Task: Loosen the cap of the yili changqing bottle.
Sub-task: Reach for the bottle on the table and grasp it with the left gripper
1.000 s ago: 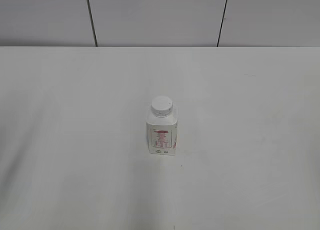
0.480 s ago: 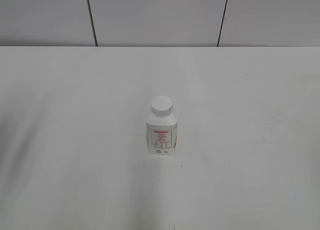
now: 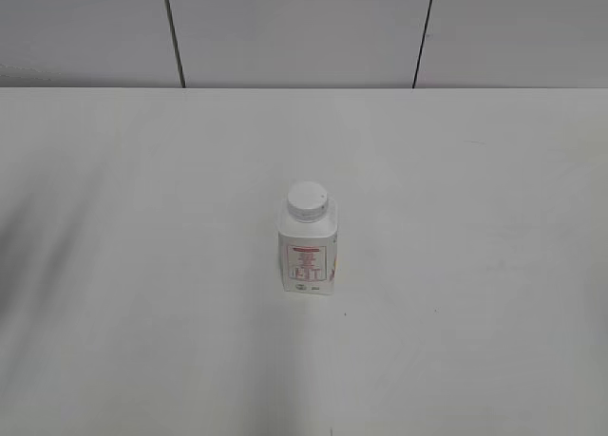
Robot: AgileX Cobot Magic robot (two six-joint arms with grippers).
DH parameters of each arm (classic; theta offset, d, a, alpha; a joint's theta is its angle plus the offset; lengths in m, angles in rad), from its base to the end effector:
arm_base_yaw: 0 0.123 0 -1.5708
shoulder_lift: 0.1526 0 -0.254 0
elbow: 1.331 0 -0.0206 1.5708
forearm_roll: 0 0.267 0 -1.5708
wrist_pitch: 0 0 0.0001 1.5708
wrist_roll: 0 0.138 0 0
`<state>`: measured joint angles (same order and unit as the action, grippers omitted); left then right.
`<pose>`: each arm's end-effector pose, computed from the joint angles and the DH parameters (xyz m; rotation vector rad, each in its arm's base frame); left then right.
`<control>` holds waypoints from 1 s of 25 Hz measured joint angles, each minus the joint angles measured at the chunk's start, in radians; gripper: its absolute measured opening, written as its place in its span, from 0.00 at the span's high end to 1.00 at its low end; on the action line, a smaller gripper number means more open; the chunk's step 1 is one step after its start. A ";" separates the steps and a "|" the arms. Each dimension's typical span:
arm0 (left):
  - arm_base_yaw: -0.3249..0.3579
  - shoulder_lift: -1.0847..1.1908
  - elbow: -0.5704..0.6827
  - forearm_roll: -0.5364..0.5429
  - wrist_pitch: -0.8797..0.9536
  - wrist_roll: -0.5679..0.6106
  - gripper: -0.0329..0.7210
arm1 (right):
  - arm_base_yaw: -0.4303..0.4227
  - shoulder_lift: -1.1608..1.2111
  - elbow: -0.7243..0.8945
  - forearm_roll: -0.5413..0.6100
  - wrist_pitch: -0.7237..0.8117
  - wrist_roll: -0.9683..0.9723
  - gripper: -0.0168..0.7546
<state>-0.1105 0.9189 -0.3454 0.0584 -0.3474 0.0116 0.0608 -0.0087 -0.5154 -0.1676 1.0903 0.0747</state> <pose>0.2588 -0.0315 0.2201 0.1659 1.7024 -0.0497 0.0780 -0.0157 0.2672 0.0273 2.0401 -0.1157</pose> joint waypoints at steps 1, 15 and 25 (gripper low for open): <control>0.000 0.010 0.000 0.002 -0.017 0.000 0.38 | 0.000 0.000 0.000 0.000 0.000 0.000 0.25; 0.000 0.075 0.000 0.020 -0.152 0.000 0.38 | 0.000 0.000 0.000 0.000 0.000 0.000 0.25; -0.014 0.347 0.000 0.124 -0.428 -0.001 0.38 | 0.000 0.000 0.000 0.000 0.000 0.000 0.25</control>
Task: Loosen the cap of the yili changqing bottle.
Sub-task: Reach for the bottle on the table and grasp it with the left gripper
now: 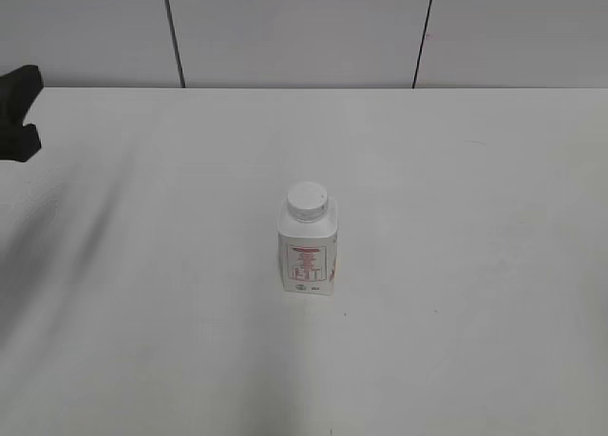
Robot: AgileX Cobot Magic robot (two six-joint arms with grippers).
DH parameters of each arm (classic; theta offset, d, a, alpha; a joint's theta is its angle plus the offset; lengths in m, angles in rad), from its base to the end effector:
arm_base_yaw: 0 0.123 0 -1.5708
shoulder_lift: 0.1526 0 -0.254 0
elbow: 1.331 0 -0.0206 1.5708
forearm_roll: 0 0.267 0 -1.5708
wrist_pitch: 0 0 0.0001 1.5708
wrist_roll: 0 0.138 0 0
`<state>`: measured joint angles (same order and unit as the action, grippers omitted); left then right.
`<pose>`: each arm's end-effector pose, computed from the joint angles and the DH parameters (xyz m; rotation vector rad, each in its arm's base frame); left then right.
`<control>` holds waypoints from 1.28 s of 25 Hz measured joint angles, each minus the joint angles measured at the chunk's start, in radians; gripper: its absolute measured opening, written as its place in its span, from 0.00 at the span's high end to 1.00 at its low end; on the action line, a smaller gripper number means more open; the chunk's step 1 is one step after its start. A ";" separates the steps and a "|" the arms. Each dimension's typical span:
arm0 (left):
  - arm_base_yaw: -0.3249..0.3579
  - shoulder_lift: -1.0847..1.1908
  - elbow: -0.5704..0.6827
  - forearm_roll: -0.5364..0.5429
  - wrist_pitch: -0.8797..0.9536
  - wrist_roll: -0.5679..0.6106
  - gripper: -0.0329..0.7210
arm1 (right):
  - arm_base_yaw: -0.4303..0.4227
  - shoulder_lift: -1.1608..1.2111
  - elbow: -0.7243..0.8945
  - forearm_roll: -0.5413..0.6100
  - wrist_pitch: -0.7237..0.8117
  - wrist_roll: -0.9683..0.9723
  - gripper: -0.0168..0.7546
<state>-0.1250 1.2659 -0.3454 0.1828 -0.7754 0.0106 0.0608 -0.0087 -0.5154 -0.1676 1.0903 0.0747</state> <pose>0.2884 -0.0539 0.1811 0.3143 1.6069 -0.0915 0.0780 -0.0157 0.2672 0.0273 2.0401 -0.1157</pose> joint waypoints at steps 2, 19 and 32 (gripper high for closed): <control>0.000 0.045 0.000 0.050 -0.057 -0.026 0.39 | 0.000 0.000 0.000 0.000 0.000 0.000 0.25; 0.261 0.502 -0.216 0.993 -0.418 -0.517 0.39 | 0.000 0.000 0.000 0.000 0.000 0.000 0.25; 0.102 0.715 -0.303 1.134 -0.429 -0.522 0.21 | 0.000 0.000 0.000 0.000 0.000 0.000 0.25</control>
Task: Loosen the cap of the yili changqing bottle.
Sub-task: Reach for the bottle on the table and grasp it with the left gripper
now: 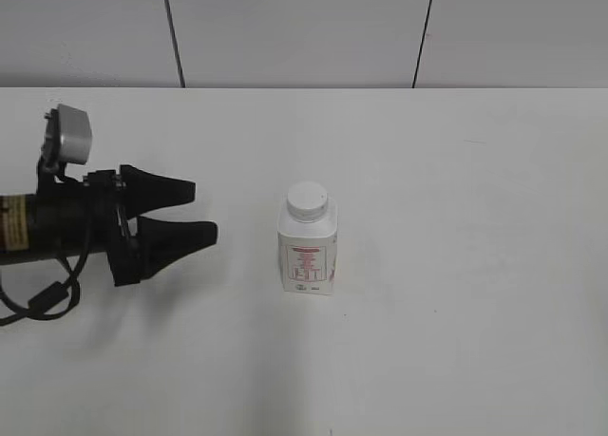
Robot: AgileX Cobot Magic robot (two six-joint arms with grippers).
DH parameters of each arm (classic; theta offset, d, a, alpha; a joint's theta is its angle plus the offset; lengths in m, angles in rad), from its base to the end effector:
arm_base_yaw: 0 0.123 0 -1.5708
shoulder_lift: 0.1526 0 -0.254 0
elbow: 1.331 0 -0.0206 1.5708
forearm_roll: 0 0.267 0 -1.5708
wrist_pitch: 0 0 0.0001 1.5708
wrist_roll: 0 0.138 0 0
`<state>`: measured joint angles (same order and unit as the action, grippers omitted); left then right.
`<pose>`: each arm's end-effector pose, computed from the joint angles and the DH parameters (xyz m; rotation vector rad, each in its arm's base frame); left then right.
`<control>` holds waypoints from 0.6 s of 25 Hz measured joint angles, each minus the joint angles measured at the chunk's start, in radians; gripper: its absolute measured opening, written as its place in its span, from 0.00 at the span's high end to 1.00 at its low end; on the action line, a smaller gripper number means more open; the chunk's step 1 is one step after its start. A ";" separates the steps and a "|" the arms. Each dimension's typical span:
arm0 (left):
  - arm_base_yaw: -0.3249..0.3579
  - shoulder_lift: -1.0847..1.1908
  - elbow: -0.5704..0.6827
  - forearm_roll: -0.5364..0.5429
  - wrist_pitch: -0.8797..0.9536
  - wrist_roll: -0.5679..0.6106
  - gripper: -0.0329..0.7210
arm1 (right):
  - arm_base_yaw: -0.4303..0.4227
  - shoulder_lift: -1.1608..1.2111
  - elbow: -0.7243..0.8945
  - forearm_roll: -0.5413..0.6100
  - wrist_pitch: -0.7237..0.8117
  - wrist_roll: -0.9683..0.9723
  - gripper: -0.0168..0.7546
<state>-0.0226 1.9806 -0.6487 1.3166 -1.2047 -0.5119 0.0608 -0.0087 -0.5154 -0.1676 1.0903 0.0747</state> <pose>0.2841 -0.1311 0.0550 0.9823 1.6925 -0.9740 0.0780 -0.0157 0.2672 0.0273 2.0401 -0.1157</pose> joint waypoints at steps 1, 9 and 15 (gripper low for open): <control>-0.014 0.017 -0.006 0.000 0.000 0.000 0.21 | 0.000 0.000 0.000 0.000 0.000 0.000 0.25; -0.148 0.136 -0.097 -0.021 0.015 0.119 0.21 | 0.000 0.000 0.000 0.000 0.000 0.000 0.25; -0.191 0.197 -0.188 -0.042 0.023 0.128 0.20 | 0.000 0.000 0.000 0.000 0.000 0.000 0.25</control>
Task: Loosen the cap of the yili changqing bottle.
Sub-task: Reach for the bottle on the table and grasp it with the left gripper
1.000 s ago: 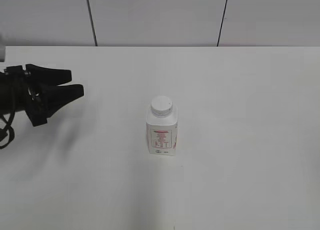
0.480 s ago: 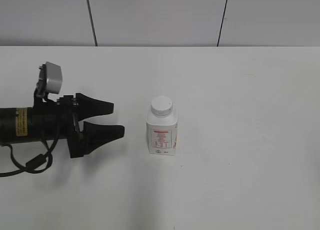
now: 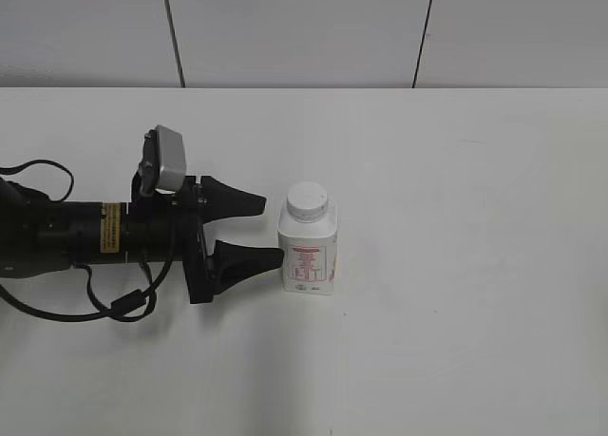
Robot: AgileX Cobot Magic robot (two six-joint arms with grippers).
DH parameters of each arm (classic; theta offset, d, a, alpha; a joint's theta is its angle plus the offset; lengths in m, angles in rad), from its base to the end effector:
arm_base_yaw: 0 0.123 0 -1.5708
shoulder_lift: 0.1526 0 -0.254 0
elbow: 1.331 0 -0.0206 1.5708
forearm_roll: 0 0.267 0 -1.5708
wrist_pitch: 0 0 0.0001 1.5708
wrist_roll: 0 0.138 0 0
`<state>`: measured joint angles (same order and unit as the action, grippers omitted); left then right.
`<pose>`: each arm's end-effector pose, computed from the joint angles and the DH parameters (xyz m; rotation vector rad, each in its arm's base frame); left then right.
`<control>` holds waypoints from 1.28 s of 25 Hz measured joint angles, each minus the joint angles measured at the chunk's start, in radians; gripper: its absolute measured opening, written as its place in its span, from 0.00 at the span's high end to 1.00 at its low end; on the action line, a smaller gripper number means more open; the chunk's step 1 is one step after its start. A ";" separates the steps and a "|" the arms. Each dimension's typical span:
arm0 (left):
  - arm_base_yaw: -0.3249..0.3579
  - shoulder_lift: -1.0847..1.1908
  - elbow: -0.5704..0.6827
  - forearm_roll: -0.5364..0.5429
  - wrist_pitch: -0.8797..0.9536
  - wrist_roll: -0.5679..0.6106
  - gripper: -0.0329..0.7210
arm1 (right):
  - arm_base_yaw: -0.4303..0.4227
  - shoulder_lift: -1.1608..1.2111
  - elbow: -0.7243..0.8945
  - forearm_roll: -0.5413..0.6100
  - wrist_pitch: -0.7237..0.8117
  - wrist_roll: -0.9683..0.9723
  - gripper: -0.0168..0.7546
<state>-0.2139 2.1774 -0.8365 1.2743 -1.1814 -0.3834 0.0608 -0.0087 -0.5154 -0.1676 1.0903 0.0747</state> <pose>0.2960 -0.1892 0.0217 1.2078 1.5631 -0.9871 0.0780 -0.0157 0.2672 0.0273 2.0401 -0.1157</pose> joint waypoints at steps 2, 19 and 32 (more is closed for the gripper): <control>-0.010 0.013 -0.026 -0.002 0.000 0.000 0.20 | 0.000 0.000 0.000 0.000 0.000 0.000 0.25; -0.110 0.113 -0.119 -0.012 0.005 0.000 0.20 | 0.000 0.000 0.000 0.000 0.000 0.000 0.25; -0.110 0.120 -0.121 -0.027 0.014 0.000 0.39 | 0.000 0.000 0.000 0.000 0.000 0.000 0.25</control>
<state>-0.3236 2.2978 -0.9577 1.2473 -1.1676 -0.3834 0.0608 -0.0087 -0.5154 -0.1676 1.0903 0.0747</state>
